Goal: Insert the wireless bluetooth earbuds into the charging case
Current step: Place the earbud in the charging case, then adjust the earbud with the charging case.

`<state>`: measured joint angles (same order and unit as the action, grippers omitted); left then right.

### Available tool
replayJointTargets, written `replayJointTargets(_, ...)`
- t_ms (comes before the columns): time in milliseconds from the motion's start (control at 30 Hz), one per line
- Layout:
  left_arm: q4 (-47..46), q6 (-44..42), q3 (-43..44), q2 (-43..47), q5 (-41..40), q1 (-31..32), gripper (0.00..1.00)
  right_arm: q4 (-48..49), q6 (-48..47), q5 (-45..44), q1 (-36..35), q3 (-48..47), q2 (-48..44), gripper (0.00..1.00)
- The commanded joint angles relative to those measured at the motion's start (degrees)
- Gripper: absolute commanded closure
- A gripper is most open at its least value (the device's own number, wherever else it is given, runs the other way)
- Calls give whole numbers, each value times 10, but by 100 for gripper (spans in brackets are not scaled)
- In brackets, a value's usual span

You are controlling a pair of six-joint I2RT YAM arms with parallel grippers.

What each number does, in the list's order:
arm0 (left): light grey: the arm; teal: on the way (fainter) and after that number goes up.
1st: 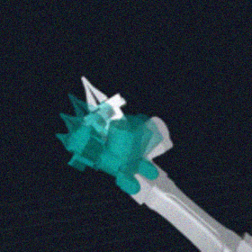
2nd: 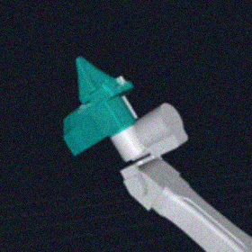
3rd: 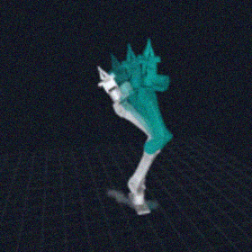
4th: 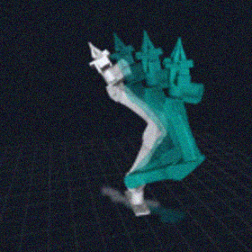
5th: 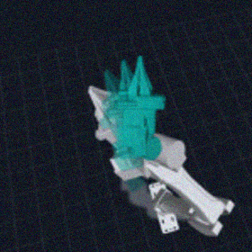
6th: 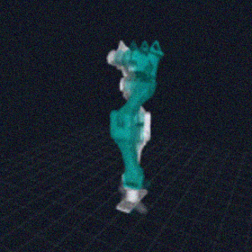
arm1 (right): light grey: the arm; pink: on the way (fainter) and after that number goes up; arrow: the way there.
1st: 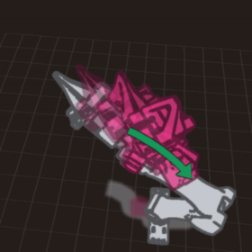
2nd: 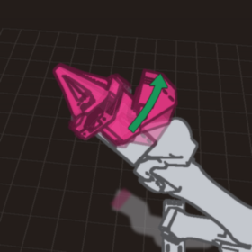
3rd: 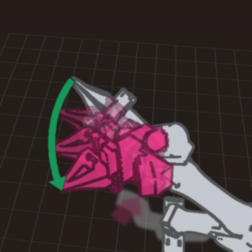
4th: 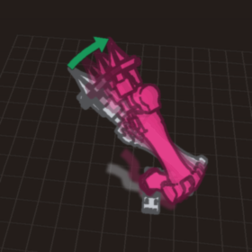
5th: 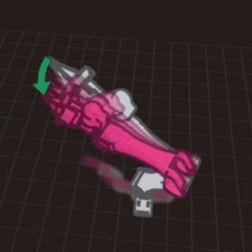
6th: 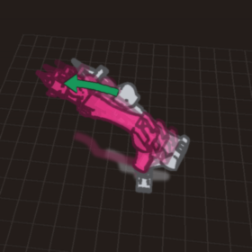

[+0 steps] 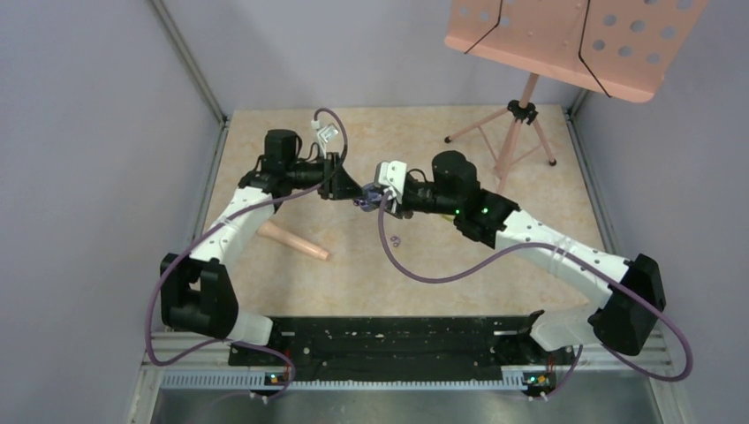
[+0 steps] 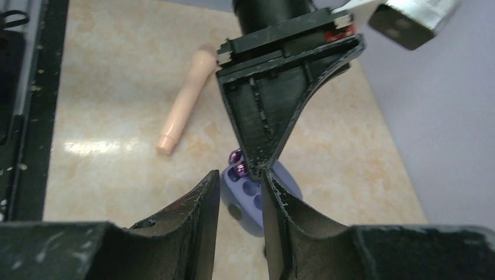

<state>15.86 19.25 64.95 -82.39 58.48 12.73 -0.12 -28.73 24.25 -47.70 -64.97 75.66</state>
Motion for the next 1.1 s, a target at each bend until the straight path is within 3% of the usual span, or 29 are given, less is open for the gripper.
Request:
replayJointTargets(0,8,-25,-12,16,9,1,100,-70,14,62,3,-32,14,69)
replayJointTargets(133,38,-57,-14,16,-22,0,100,-67,22,47,4,-12,9,69)
replayJointTargets(300,49,-95,-21,18,-2,0,100,-13,52,8,14,30,-22,62)
replayJointTargets(633,100,-196,-2,19,53,0,100,-119,79,67,42,-18,14,44)
replayJointTargets(867,162,-283,11,31,69,3,100,-104,102,80,46,-39,39,43)
replayJointTargets(1067,167,-291,5,41,97,6,100,-98,112,95,46,-44,65,49)
